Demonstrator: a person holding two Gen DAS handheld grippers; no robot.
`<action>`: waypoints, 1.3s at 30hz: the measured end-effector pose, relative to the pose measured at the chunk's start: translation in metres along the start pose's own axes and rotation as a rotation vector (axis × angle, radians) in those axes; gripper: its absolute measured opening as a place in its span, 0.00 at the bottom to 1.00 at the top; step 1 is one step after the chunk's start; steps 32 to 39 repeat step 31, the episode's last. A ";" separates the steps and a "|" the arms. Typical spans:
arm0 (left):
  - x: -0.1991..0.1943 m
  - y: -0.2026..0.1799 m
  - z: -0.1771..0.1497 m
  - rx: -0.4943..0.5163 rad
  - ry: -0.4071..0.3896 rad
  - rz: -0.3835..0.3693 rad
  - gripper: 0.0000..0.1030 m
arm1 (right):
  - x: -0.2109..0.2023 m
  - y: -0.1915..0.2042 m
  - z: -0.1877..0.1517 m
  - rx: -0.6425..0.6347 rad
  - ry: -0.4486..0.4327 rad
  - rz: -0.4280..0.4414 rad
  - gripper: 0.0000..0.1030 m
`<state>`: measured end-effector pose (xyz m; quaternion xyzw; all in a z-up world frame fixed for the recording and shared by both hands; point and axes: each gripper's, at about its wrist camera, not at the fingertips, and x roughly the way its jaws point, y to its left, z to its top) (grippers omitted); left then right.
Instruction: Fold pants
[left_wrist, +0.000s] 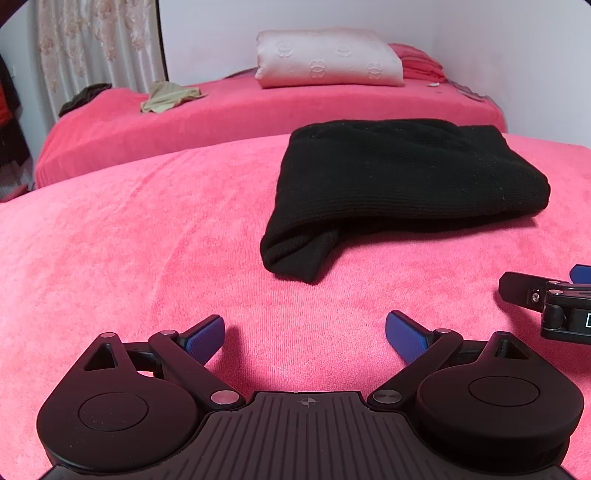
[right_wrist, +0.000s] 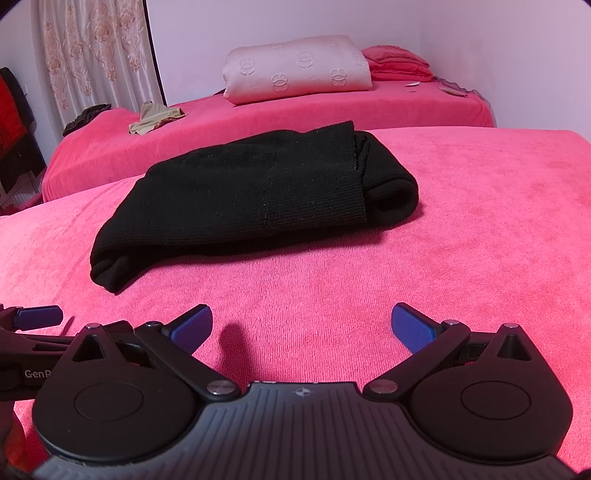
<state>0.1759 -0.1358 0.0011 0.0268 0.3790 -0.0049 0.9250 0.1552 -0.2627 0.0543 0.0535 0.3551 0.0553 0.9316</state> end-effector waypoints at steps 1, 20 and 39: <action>0.000 0.000 0.000 -0.001 0.001 -0.001 1.00 | 0.000 0.000 0.000 0.000 0.000 0.000 1.00; 0.003 0.003 0.001 -0.014 0.008 -0.016 1.00 | 0.001 0.000 0.000 -0.008 0.003 -0.004 1.00; 0.005 0.006 0.001 -0.022 0.016 -0.033 1.00 | 0.002 0.001 0.000 -0.017 0.006 -0.011 1.00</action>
